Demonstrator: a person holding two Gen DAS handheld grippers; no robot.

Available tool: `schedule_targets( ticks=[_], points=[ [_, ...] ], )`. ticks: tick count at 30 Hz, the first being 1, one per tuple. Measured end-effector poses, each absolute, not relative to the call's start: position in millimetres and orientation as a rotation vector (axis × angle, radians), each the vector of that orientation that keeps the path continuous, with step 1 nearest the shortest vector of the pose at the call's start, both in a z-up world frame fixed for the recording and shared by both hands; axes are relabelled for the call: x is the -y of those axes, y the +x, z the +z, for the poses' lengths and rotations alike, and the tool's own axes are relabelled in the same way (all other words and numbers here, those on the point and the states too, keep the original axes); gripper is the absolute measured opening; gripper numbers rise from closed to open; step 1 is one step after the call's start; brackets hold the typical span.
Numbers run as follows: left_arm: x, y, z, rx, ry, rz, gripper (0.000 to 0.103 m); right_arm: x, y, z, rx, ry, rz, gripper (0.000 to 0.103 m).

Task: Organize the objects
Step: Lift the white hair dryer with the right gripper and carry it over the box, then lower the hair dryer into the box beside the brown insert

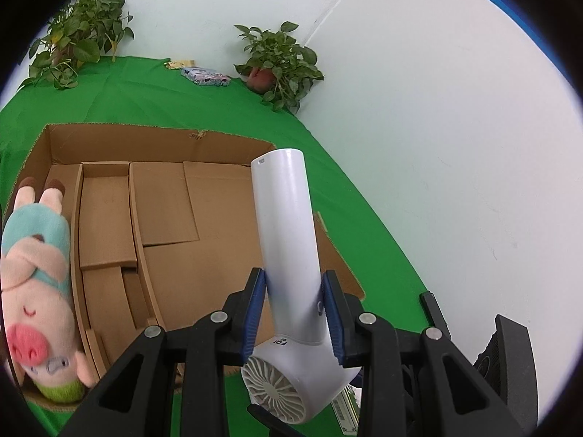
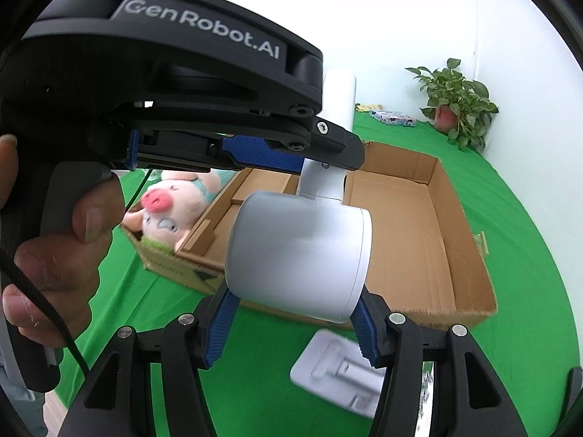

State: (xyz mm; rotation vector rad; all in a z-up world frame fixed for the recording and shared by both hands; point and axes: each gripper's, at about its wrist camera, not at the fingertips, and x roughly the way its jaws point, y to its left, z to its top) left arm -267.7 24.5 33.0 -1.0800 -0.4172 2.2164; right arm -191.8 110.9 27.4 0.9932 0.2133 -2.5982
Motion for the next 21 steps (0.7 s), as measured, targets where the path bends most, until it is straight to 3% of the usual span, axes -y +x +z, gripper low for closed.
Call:
schedule_targets(
  ticks=[11,21],
  points=[
    [-20.0,-353.8,-26.6,0.489,-1.299,2.140,0.031,-101.4,-285.7,-13.4,-0.164,1.211,-2.451,0.055],
    [-24.8,-372.9,-69.1,0.458,-1.456,2.098,0.032,-100.0,-319.2,-53.8,-0.055,1.409,-2.306,0.055]
  ],
)
